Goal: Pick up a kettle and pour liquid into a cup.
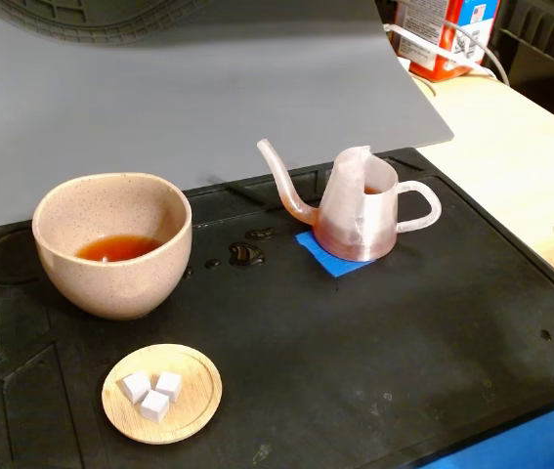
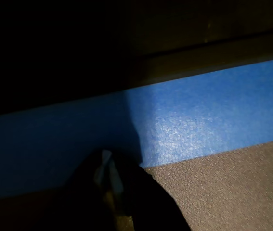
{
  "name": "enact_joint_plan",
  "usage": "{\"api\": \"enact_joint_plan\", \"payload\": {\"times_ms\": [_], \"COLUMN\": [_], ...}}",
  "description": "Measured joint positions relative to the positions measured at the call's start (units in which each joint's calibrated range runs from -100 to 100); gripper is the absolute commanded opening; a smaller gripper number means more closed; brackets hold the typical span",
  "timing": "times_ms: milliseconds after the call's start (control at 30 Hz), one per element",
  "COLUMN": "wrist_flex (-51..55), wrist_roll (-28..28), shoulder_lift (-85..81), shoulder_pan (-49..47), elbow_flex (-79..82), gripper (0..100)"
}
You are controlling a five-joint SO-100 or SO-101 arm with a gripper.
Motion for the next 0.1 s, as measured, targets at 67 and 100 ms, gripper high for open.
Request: {"api": "enact_joint_plan", "payload": {"times_ms": [67,100], "wrist_flex": [0.0,0.0], "wrist_roll": [0.0,0.0], "shoulder_lift": [0.0,0.0], "shoulder_pan": [0.0,0.0], "elbow_flex": [0.0,0.0], "gripper": [0,0]}}
